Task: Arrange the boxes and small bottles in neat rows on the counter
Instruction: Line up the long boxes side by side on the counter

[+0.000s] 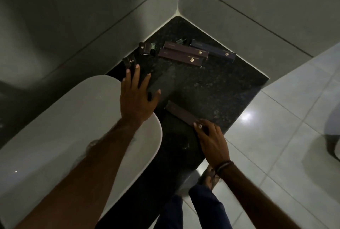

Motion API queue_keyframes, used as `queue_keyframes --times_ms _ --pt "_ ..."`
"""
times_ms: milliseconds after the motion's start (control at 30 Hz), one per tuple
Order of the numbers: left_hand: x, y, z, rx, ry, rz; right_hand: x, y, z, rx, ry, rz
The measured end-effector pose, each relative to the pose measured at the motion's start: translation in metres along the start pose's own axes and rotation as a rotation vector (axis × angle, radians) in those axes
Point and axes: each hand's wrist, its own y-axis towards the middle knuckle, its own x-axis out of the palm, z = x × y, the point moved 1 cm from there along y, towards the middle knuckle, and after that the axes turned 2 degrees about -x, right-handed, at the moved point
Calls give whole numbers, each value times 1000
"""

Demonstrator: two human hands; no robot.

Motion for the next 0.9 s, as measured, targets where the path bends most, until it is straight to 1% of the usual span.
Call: queue_keyframes --times_ms 67,133,167,233,333,567,667,767,833,900 --pt "1 0 0 -7 -3 8 1 -4 3 -17 -64 18" --pt "3 0 0 -10 -20 23 6 2 5 -146 -176 65" --pt "3 -1 -1 -8 -31 38 7 7 5 -157 -211 84" --pt "5 -1 -2 0 -55 60 9 15 3 -148 -236 111" --pt "5 -2 -3 6 -71 71 9 18 3 -159 -269 95" --pt "3 -1 -2 -5 -58 55 6 16 3 -162 -289 89" --pt "4 -1 -2 -8 -62 60 4 18 4 -167 -240 92" --pt "7 -1 -3 -1 -76 79 -4 32 2 -120 -106 152" --pt "9 -1 -4 5 -86 96 -15 59 -2 -79 -12 180" --pt "11 -1 -6 8 -90 108 -26 103 -6 -54 14 195"
